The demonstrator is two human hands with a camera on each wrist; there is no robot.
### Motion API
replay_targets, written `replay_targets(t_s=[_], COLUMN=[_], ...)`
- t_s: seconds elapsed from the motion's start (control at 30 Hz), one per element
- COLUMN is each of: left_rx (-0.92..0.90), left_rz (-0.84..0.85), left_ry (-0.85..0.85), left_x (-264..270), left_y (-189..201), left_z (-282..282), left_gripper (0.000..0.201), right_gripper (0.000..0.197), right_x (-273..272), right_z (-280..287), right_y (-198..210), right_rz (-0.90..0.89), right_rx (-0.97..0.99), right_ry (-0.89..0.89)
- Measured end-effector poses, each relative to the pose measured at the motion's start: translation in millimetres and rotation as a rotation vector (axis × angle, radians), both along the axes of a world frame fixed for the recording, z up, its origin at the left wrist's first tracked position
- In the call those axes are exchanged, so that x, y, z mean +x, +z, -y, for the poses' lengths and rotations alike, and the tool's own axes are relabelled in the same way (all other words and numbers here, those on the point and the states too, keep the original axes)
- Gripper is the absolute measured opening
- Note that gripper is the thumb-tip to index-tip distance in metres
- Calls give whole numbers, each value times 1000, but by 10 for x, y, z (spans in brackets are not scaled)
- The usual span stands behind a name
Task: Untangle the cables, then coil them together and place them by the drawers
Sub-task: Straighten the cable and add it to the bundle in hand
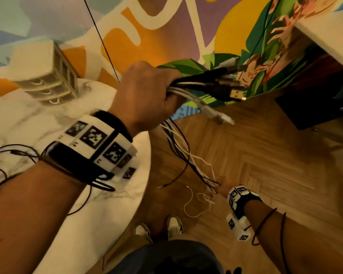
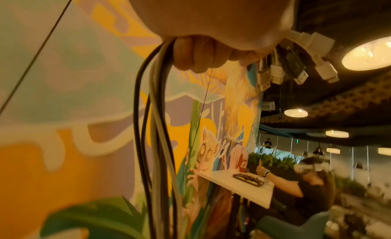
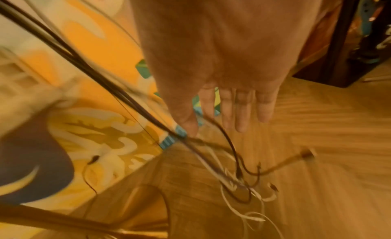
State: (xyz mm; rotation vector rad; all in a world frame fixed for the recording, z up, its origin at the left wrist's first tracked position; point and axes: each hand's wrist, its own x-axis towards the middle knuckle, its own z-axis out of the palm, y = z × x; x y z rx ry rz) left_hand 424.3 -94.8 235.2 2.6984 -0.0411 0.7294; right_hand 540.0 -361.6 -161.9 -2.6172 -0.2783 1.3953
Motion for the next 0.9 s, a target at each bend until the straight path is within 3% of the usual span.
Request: replay_targets(t_s=[0.03, 0.1, 0.17, 0.2, 0.3, 0.4, 0.5, 0.6, 0.67, 0.8, 0.9], left_rx=[-129, -465, -818, -943, -1103, -1207, -1234, -1154, -1090, -991, -871], left_rz=[-18, -90, -194, -234, -301, -339, -355, -420, -485, -519, -517], left_ry=[-1, 13, 8, 12, 51, 49, 79, 141, 91, -24, -43], left_x=[34, 119, 188, 203, 194, 156, 78, -18, -90, -199, -258], left_y=[-66, -243, -423, -495, -643, -690, -689, -807, -881, -927, -958], left_z=[71, 197, 292, 325, 354, 338, 293, 165, 134, 177, 182], left_gripper=[25, 30, 34, 39, 49, 49, 45, 11, 23, 60, 61], right_gripper=[39, 30, 30, 31, 40, 38, 33, 40, 44, 33, 38], right_x=[31, -17, -40, -42, -182, -411, -511, -463, -467, -506, -569], right_z=[-93, -427, -735, -855, -1060, -1196, -1356, -1444, -1495, -1660, -1731], right_y=[22, 628, 1214, 1484, 2162, 2457, 2593, 2738, 2844, 2977, 2993], right_rz=[14, 90, 164, 114, -162, -267, -353, -537, -578, -389, -252], right_rx=[33, 165, 445, 626, 1079, 1165, 1248, 1422, 1418, 1245, 1151], right_ry=[48, 132, 19, -95, -231, -62, -50, -274, -284, -133, -149])
